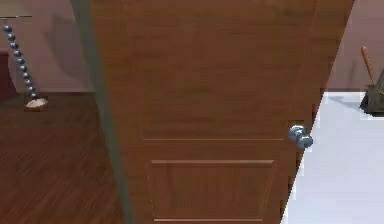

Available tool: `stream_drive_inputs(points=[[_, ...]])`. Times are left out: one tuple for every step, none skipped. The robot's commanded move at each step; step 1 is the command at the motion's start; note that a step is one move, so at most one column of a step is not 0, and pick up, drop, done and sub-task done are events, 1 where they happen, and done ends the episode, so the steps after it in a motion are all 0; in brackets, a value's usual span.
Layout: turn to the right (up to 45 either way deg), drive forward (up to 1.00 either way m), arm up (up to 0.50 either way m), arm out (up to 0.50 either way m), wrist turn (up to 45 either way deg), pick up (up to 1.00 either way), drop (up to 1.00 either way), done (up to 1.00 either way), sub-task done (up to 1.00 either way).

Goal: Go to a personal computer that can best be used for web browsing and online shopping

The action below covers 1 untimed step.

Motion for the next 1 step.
stream_drive_inputs(points=[[-45.0,0.0,0.0,0.0,0.0,0.0,0.0,0.0,0.0]])
